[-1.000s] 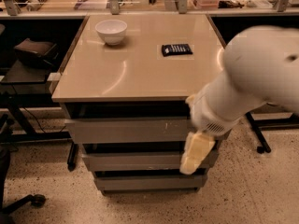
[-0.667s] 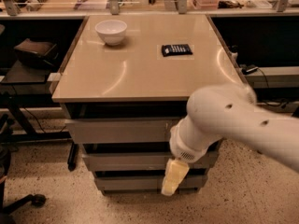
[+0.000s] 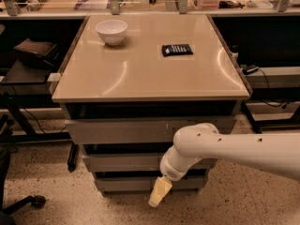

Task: Open middle drawer

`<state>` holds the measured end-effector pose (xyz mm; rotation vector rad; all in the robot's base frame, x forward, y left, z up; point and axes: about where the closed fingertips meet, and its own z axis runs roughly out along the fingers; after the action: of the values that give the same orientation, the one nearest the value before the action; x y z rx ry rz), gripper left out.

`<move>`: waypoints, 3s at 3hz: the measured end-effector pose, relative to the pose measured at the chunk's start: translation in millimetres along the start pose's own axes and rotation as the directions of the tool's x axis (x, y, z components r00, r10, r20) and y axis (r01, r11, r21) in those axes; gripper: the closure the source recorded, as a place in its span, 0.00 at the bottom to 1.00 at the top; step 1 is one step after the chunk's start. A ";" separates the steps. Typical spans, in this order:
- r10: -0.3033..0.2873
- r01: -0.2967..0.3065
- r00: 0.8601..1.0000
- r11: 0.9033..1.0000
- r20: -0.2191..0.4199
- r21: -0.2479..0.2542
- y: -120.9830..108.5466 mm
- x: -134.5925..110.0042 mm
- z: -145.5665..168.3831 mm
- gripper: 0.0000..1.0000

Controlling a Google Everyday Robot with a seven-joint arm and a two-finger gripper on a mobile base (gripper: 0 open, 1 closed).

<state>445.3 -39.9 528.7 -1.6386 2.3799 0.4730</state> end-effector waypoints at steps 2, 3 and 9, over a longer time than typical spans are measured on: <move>-0.031 0.033 0.999 0.999 0.025 -0.043 0.4 14.3 16.4 0.00; -0.018 0.034 0.991 0.992 0.131 -0.122 -7.4 32.5 13.2 0.00; 0.083 -0.108 0.978 0.986 0.192 0.125 -48.7 90.7 31.0 0.00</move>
Offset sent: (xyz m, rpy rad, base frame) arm -0.0013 -0.0266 -0.0223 0.0998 -0.0316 0.1371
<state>458.1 -122.7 461.3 -1.3642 2.3046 0.4508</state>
